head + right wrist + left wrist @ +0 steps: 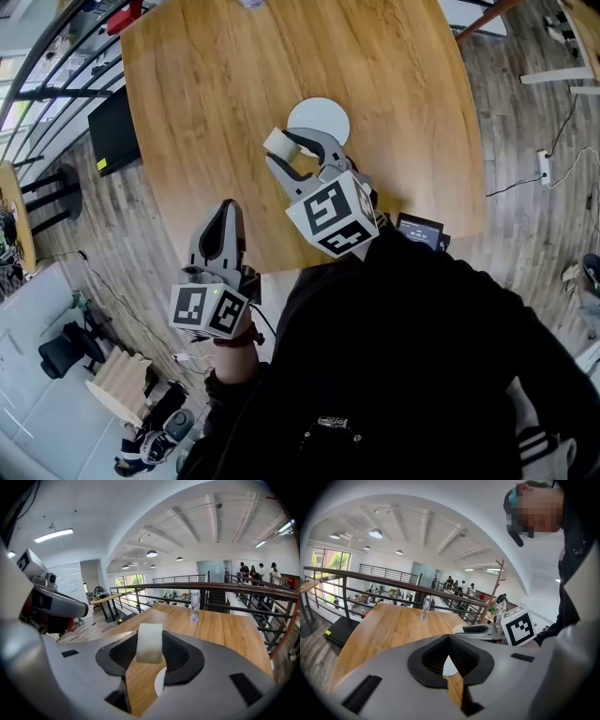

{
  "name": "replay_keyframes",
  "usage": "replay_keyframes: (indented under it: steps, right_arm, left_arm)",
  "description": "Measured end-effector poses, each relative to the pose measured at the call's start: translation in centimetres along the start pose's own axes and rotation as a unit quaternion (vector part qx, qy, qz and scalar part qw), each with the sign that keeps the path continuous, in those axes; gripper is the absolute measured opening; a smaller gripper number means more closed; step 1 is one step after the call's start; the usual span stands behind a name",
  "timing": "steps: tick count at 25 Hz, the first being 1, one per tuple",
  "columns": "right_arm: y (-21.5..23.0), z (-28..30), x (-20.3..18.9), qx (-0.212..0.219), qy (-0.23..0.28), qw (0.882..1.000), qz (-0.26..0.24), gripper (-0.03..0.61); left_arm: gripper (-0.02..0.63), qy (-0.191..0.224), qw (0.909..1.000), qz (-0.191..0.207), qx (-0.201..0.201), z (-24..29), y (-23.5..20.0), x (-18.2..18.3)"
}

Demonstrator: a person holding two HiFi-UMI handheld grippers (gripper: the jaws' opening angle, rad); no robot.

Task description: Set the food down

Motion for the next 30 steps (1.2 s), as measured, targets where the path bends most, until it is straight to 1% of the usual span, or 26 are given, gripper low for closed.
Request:
replay_keyframes:
  steps: [7,14,19,24,30]
  right_arm:
    - [1.1,1.8,-2.6,-0.008,-0.025,1.0,-0.006,0.173]
    - [1.9,2.9,-5.7,-0.029,-0.051,0.998,-0.027,0.173]
    - [2.3,4.0,-8.1,-0.046,-0.074,0.995,-0.054,0.173]
    - [2.8,4.8,-10.9,-0.051,-0.098,0.992,-0.056,0.173]
    - [5.0,5.4,-14.8,-0.067,-0.141,0.986,-0.056,0.173]
  left_arm:
    - [-0.002,-0.014,0.9997,-0.004,0.02,-0.5,-0.7,-0.7]
    - [-0.002,-0.038,0.999,0.003,0.022,-0.5,-0.1,-1.5]
    - [-0.002,-0.054,0.9983,0.003,0.022,-0.5,0.0,-1.8]
    - [-0.002,-0.063,0.9976,0.007,0.028,-0.5,-0.3,-2.0]
    - [-0.002,-0.066,0.9971,0.004,0.037,-0.8,-0.7,-2.2]
Point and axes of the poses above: the fingertips, and each gripper's own axes: z forward along the fingers, y to its right, x out of its top, the point moved 2 cm from there along -z, backward along the fingers, and after that the axes turned 13 degrees about y, right-handed, at the moved point
